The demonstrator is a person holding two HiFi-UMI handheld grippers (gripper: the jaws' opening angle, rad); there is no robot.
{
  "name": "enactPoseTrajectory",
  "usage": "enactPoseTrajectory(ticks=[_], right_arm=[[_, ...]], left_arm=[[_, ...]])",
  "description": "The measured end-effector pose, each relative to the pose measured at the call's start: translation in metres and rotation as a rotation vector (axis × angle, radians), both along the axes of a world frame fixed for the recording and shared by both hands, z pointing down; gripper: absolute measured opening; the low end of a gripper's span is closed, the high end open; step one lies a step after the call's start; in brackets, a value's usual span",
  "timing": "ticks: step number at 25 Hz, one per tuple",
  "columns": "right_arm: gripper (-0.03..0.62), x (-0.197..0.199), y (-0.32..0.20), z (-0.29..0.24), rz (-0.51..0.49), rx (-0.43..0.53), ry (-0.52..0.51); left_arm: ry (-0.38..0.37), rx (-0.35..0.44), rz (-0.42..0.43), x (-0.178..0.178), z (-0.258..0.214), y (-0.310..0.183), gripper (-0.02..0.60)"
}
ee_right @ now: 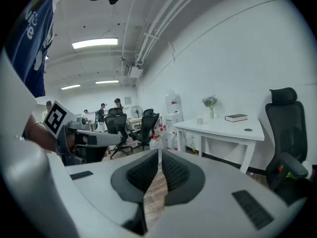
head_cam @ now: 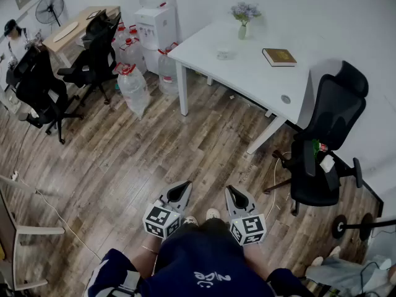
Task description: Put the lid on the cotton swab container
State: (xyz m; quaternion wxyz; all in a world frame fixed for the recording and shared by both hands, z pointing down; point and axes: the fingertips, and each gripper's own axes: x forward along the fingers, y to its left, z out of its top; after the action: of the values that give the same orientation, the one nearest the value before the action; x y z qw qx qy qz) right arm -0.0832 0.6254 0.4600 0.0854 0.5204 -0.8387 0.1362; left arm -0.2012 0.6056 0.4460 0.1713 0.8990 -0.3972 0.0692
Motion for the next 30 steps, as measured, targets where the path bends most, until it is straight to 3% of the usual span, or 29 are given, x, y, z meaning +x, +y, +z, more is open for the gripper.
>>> enactPoseTrajectory(ticks=[10,18,22,26,30], right_arm=[[0.058,0.013,-0.006,-0.009,0.082,0.021,0.005],[0.06,0.029,-0.024,-0.001,0.07,0.01,-0.08],[0.06,0.037,-0.049,0.004,0.044,0.009,-0.08],[0.06,0.05,-0.088,0.01,0.039,-0.009,-0.064],[0.06,0.069,-0.133,0.008,0.03,-0.012,-0.052]], left_arm=[[0.019,0.05,0.048,0.012,-0.014,0.009,0.02],[0.045,0.001,0.04,0.007,-0.001,-0.003,0.02],[0.014,-0.002,0.026,0.013,0.006,-0.025,0.02],[0.098,-0.026,0.037,0.028,0.001,-0.055,0.021],[0.09,-0.013,0.036,0.05,-0.004,-0.097,0.02]])
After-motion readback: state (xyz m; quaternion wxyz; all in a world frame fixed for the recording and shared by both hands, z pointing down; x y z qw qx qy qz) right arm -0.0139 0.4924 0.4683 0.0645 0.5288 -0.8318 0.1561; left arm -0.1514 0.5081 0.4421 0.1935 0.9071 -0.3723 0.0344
